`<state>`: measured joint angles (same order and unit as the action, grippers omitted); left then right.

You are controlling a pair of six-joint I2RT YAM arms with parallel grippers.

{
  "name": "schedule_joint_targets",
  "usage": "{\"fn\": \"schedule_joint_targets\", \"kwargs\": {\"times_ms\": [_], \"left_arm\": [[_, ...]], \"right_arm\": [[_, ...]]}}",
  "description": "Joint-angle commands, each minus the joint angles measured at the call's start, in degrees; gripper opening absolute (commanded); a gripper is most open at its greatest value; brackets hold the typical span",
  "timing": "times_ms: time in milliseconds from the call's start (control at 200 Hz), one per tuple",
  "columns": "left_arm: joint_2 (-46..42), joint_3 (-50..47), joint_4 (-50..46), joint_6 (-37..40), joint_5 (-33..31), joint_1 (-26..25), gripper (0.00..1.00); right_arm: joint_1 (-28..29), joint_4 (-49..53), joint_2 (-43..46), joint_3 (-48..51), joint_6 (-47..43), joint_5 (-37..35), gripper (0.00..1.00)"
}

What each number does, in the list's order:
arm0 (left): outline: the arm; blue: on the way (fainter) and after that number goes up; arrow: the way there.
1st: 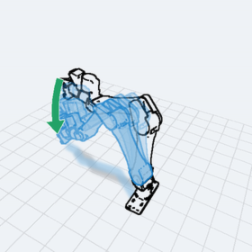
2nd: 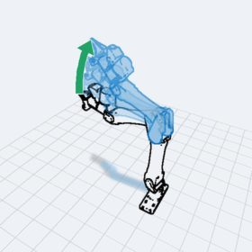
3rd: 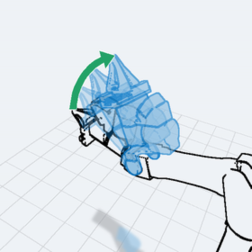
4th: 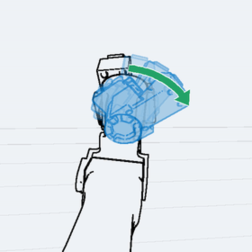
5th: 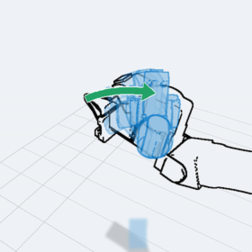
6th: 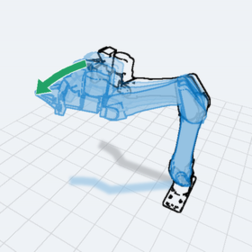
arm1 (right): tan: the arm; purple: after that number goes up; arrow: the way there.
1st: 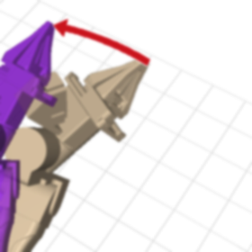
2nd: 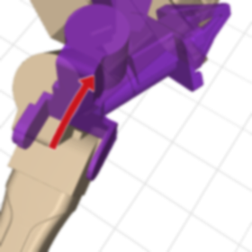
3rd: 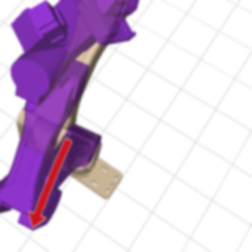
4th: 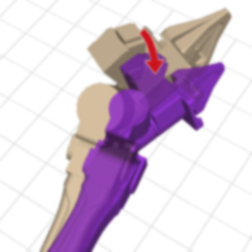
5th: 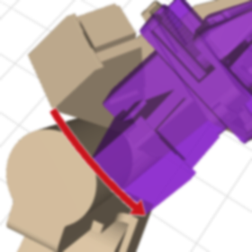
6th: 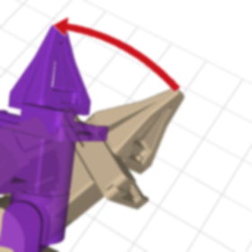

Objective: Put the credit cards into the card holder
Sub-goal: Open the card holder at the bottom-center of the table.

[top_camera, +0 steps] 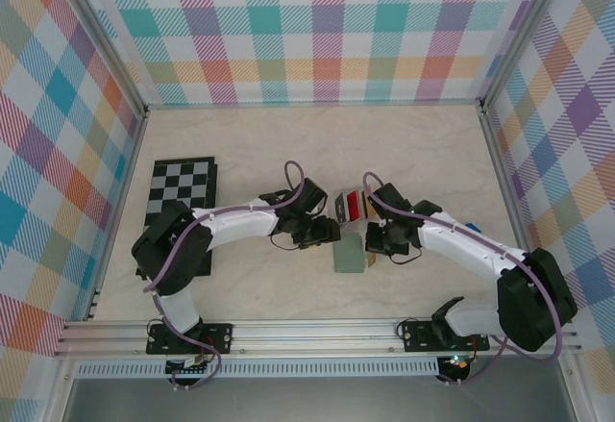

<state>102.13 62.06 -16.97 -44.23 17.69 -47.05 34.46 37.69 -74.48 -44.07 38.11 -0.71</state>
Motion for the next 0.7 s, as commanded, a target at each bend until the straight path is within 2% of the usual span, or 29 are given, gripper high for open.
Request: {"fn": "schedule_joint_targets", "kwargs": {"times_ms": [0,165,455,695], "left_arm": [[1.95,2.00,-1.58,1.15,1.61,-1.21,0.55],[4.35,2.95,-0.09,0.99,3.32,-2.21,0.55],[5.66,3.85,2.48,0.75,3.83,-3.16,0.55],[3.89,2.49,4.31,0.11,4.46,-3.20,0.61]], "right_arm": [[-0.92,-4.14,0.72,2.08,-0.70,4.43,0.06],[-2.34,-9.03,0.23,3.86,-1.18,8.62,0.06],[-2.77,-10.50,2.74,4.52,-0.97,11.80,0.07],[-3.16,-12.27,3.70,4.42,0.73,14.42,0.07]]}}
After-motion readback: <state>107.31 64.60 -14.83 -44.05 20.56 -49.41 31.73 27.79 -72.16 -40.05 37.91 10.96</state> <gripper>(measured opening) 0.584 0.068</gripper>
